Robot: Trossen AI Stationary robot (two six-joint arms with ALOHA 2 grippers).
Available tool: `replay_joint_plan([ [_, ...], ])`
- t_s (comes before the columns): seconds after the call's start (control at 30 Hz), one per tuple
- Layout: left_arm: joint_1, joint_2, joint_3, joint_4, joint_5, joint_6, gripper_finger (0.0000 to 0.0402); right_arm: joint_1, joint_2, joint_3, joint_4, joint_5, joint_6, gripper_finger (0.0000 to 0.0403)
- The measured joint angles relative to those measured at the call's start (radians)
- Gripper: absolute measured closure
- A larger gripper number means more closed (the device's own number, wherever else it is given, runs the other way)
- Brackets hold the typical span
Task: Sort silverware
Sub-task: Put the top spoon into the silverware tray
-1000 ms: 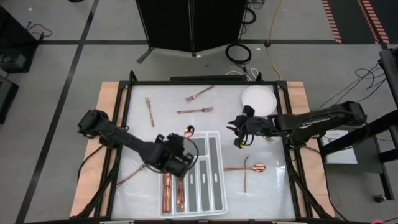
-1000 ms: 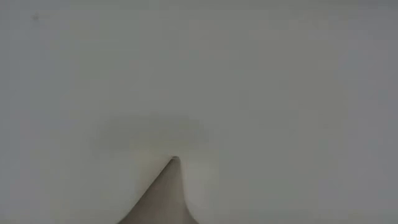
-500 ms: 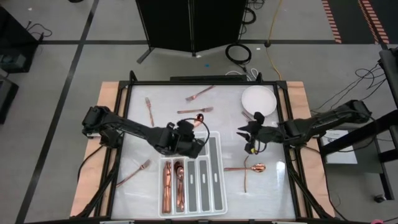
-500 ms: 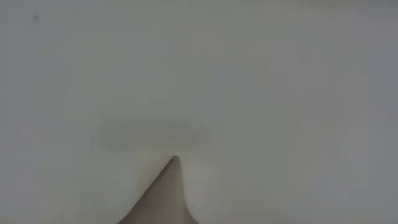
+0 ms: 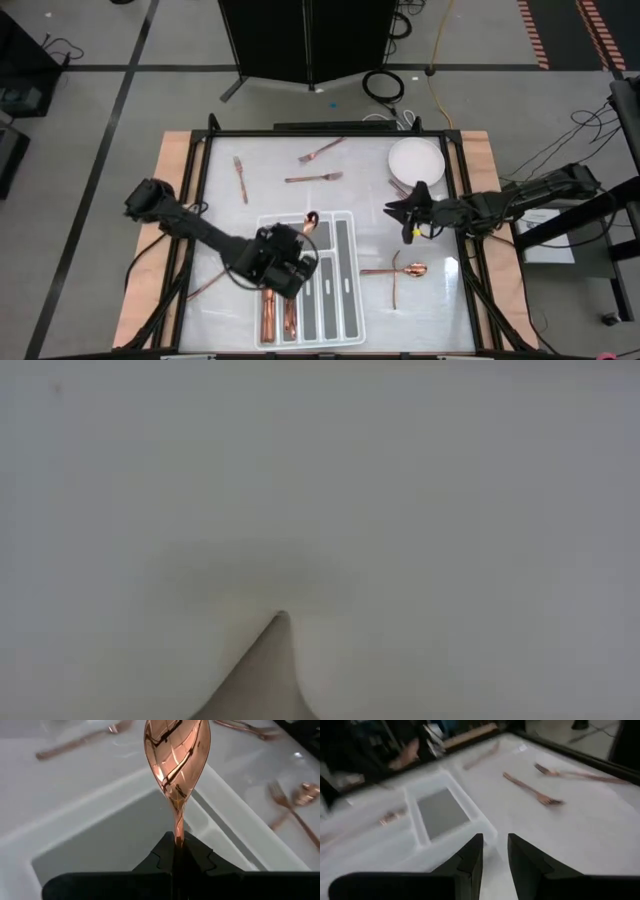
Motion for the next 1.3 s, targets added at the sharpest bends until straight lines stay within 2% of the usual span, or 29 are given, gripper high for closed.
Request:
replay_joint_plan([
  [0.17, -0.125, 0.006, 0.000, 0.003, 0.010, -0.228, 0.0386, 0.000, 0.037, -0.020, 0.132, -0.005, -0.010, 0.0323],
  [0.4, -0.249, 0.041, -0.001, 0.007, -0.096, -0.555, 0.0386, -0.012, 0.058, -0.019, 0.298, -0.010, -0.135, 0.0323],
  [0.47, -0.269, 0.082, -0.001, 0.036, -0.142, -0.644, 0.0386, -0.012, 0.058, -0.019, 0.300, -0.055, -0.153, 0.0323],
  [0.57, -0.284, 0.145, -0.001, 0.057, -0.151, -0.724, 0.0386, -0.011, 0.061, -0.019, 0.281, -0.173, -0.166, 0.0323],
  [0.73, -0.286, 0.190, -0.001, 0.053, -0.173, -0.761, 0.0386, -0.006, 0.067, -0.020, 0.214, -0.370, -0.161, 0.0323],
  [0.83, -0.285, 0.208, -0.001, 0.064, -0.174, -0.779, 0.0386, 0.008, 0.067, -0.020, 0.171, -0.446, -0.142, 0.0323],
  [1.07, -0.290, 0.220, -0.001, 0.163, -0.099, -0.779, 0.0390, 0.063, 0.067, -0.019, 0.127, -0.474, -0.131, 0.0323],
  [1.3, -0.267, 0.217, -0.001, 0.141, 0.028, -0.760, 0.0390, 0.109, 0.067, -0.019, 0.126, -0.474, -0.142, 0.0323],
])
